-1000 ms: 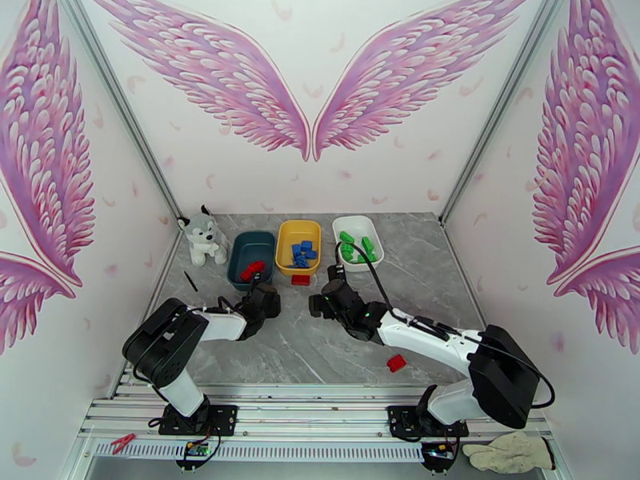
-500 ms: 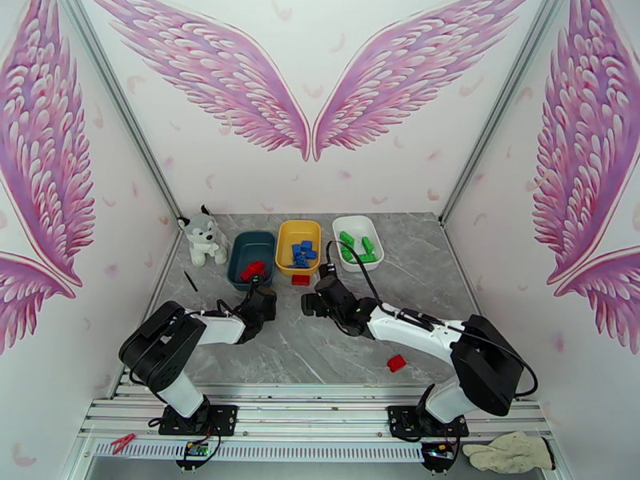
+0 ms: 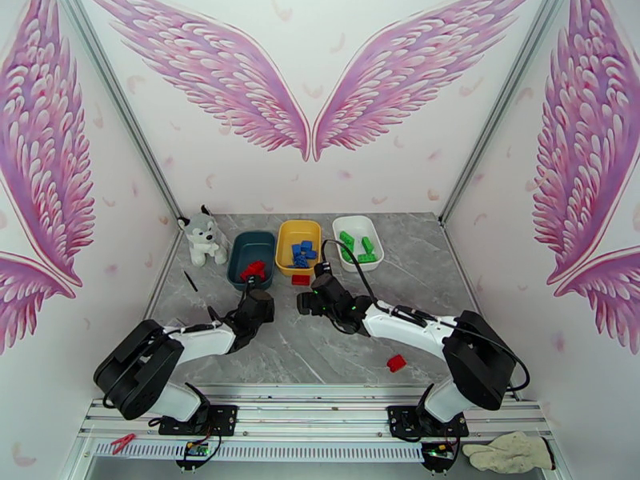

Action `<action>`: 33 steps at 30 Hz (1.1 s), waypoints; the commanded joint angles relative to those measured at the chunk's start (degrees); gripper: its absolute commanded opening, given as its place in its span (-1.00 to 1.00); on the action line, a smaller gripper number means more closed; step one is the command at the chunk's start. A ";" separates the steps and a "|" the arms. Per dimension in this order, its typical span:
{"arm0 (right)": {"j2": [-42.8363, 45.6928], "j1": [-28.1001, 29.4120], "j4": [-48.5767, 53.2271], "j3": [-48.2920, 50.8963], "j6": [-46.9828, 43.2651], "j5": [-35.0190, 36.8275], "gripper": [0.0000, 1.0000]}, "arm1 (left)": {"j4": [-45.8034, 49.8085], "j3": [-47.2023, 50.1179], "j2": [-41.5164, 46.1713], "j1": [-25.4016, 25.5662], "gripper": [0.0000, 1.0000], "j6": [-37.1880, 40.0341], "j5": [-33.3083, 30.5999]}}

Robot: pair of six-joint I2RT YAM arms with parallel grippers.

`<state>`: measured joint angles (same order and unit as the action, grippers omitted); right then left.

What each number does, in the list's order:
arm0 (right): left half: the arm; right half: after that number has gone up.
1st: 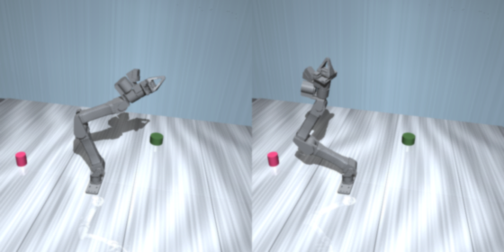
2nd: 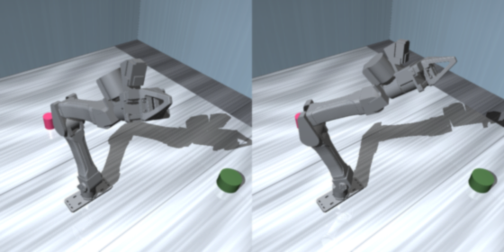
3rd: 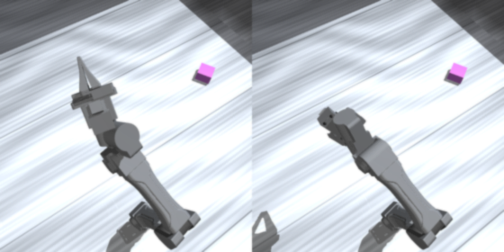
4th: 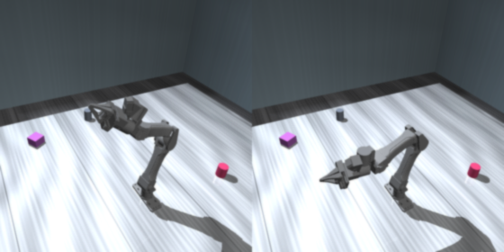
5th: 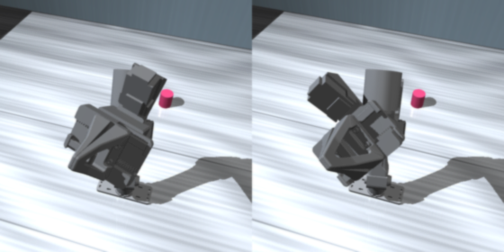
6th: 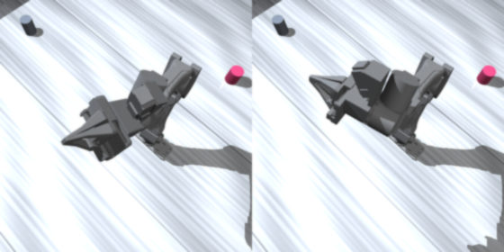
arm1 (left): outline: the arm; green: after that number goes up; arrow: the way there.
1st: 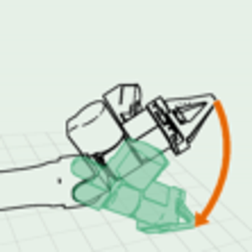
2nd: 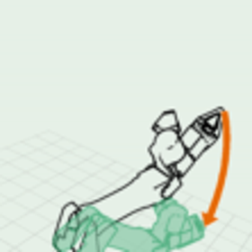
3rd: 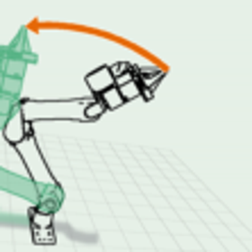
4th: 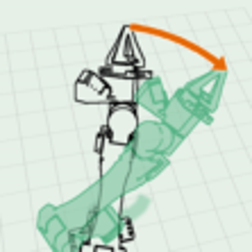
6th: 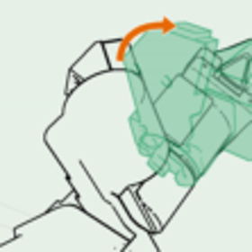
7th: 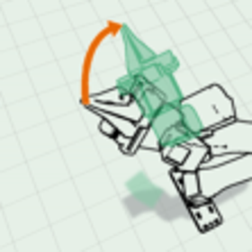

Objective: Sort the legos into containers by color

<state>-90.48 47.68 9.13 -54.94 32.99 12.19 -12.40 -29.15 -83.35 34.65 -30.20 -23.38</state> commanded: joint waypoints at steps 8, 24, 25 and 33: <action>0.48 0.78 -4.29 2.36 -2.42 -4.82 0.78 | 5.71 2.17 11.67 -0.74 0.02 -0.16 -0.59; -32.14 12.27 -1.17 -21.30 -20.56 -4.37 0.48 | 7.38 8.69 28.28 -24.08 0.59 -2.66 21.35; -33.16 12.26 -0.38 -22.58 -20.73 -3.63 0.48 | 7.16 9.04 28.28 -24.72 0.59 -2.66 22.01; -37.17 9.62 2.68 -28.97 -20.61 -2.08 0.44 | 6.07 10.44 28.51 -26.04 0.59 -2.99 23.42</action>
<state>-124.49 59.64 8.34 -81.97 12.99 8.71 -5.61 -19.40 -55.48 8.99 -33.04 -1.72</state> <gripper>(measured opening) 0.722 0.795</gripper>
